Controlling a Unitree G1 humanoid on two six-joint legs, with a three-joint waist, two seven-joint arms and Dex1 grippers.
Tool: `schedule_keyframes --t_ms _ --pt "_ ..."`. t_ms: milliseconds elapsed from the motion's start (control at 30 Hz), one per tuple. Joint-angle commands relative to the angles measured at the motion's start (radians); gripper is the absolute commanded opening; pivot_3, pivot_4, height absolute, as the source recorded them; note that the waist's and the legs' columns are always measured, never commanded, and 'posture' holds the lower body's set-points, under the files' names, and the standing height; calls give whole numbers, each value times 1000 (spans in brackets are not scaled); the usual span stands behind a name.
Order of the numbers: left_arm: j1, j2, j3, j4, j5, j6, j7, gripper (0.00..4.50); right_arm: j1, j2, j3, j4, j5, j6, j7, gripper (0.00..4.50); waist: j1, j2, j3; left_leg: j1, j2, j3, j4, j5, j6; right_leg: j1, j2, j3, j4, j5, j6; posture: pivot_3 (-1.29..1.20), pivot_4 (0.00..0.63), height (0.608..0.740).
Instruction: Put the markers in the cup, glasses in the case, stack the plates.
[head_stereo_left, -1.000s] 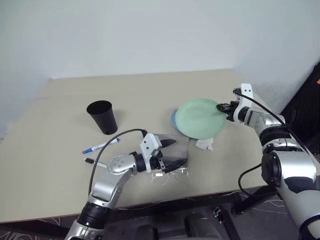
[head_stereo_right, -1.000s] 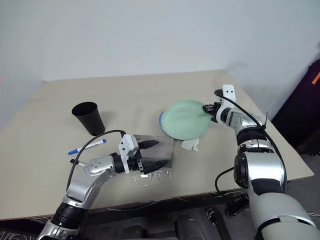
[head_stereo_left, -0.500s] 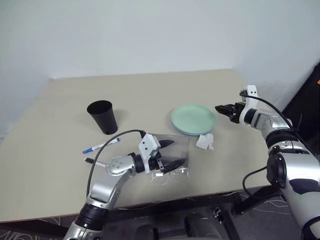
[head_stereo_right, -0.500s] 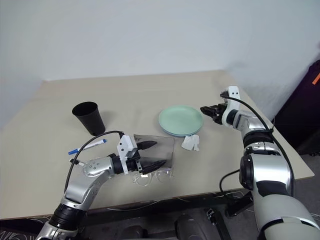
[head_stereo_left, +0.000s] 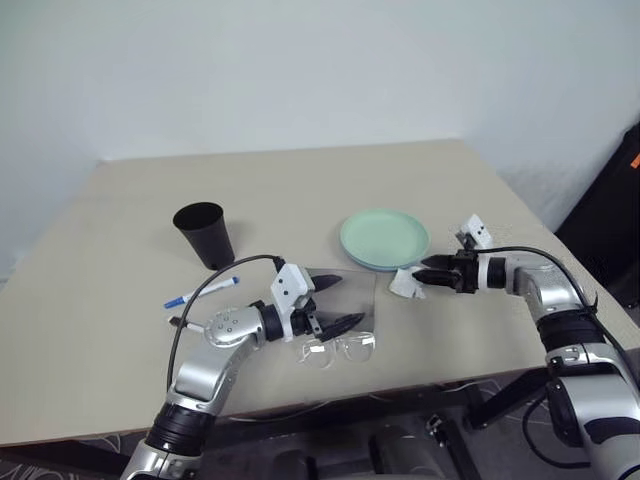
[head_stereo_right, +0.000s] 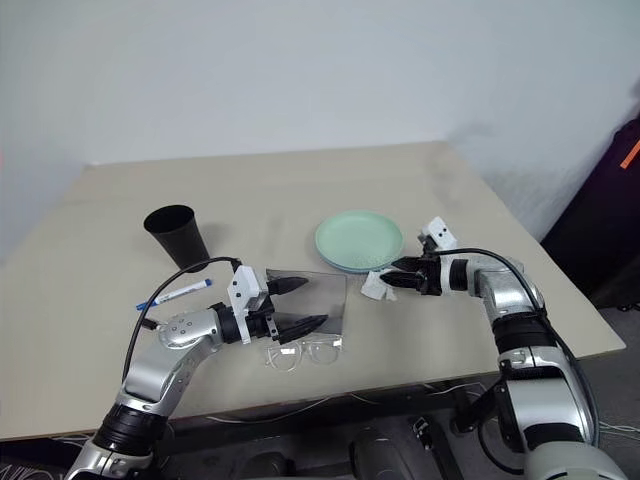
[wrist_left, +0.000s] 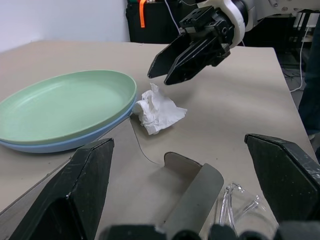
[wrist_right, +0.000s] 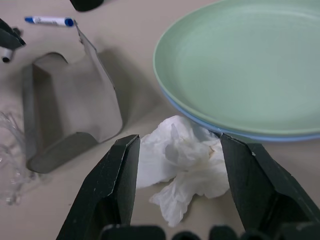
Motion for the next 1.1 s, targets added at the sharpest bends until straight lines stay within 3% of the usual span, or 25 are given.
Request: schedule_keyframes --t_ms 33,233,267,367,533,767,933,1100 --pt "-26 -2 14 -9 -3 -18 -1 4481 -14 21 24 0 -27 -39 -45 2765 0 0 0 0 0 0 0 0 0 0 0 0 0 0 0 0 0 740" --pt "-25 -3 12 -9 0 -18 1 4481 -31 61 69 112 -93 -134 -143 2765 0 0 0 0 0 0 0 0 0 0 0 0 0 0 0 0 0 740" --pt "-23 -3 12 -11 0 -18 2 4481 -35 64 67 128 -95 -144 -155 2597 0 0 0 0 0 0 0 0 0 0 0 0 0 0 0 0 0 740" --pt "-15 -1 12 -17 1 -18 4 4481 -31 52 82 133 -105 -178 -150 1860 0 0 0 0 -1 0 0 0 0 0 0 1 0 0 0 0 0 740" --pt "-12 0 11 -18 3 -17 6 4481 -21 25 64 75 -72 -188 -87 105 0 0 0 0 -1 0 0 0 0 0 0 0 0 0 0 0 0 740" --pt "-7 1 11 -16 4 -18 5 4481 -71 16 -43 -78 76 -72 -24 46 0 0 0 0 -1 -1 0 0 0 0 0 0 0 0 0 0 0 740" --pt "-12 -7 3 -5 10 -25 6 4481 -212 87 -32 98 -3 -146 -209 46 -3 0 0 1 0 0 0 0 0 0 0 1 1 0 0 0 0 740" --pt "-13 -14 1 -5 13 -28 10 4481 -270 129 -15 250 -56 -237 -280 46 1 0 0 0 0 -1 -2 0 0 0 0 0 0 0 1 0 0 740"
